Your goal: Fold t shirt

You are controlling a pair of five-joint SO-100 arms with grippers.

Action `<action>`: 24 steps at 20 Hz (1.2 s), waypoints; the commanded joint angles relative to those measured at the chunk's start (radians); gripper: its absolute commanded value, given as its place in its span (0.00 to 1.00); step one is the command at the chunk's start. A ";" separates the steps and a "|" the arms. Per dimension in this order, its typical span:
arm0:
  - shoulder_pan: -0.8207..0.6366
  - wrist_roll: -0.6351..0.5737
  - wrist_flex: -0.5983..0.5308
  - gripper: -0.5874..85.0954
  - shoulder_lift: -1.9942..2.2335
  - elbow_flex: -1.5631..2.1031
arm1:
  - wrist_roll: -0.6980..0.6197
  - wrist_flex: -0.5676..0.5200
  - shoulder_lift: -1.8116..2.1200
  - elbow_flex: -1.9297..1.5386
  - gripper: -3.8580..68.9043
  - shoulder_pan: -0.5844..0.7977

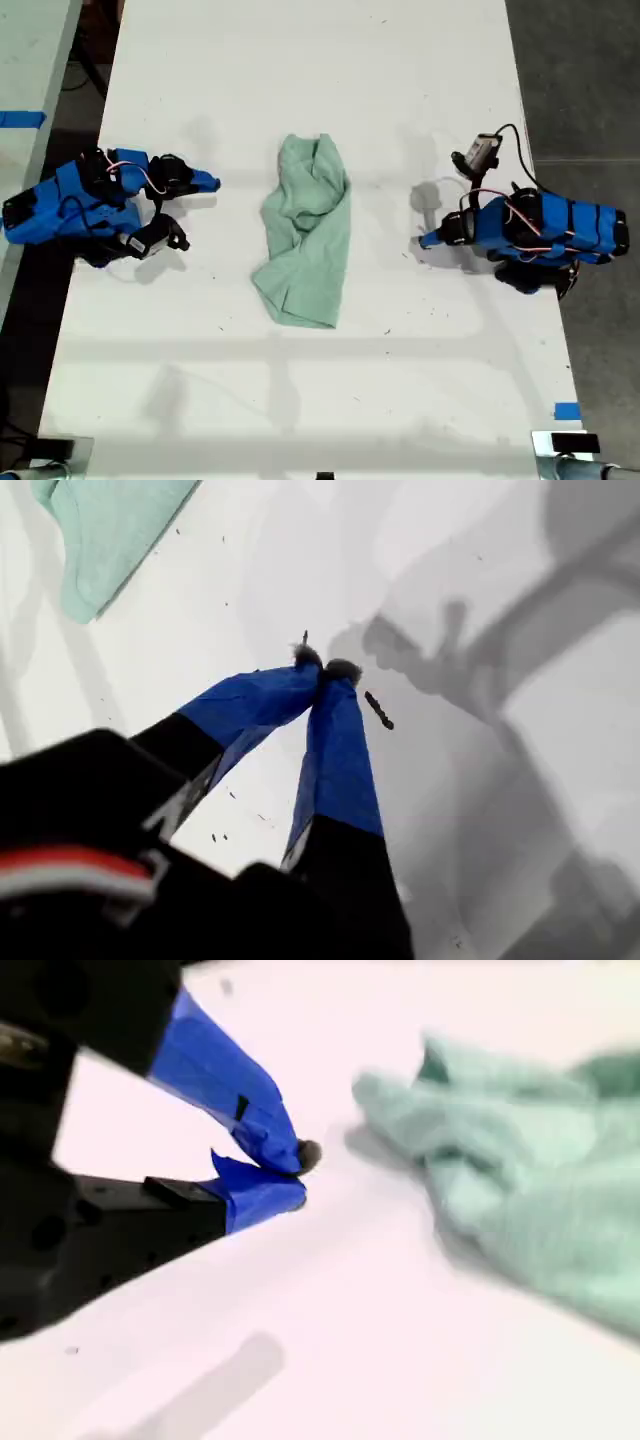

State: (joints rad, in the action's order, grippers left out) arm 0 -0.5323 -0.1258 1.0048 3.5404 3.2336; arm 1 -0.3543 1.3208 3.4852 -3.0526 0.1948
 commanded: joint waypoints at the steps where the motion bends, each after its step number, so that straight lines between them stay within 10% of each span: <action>1: -0.031 0.003 0.021 0.01 0.057 0.026 | -0.014 -0.003 0.009 -0.061 0.07 0.005; 24: 0.017 0.025 0.012 0.03 0.057 0.041 | -0.005 -0.003 0.008 -0.061 0.07 -0.017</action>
State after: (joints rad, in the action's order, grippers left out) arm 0 -0.5262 -0.1150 1.0216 3.5895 3.2428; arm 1 -0.3543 1.3208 3.4852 -3.0526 0.1856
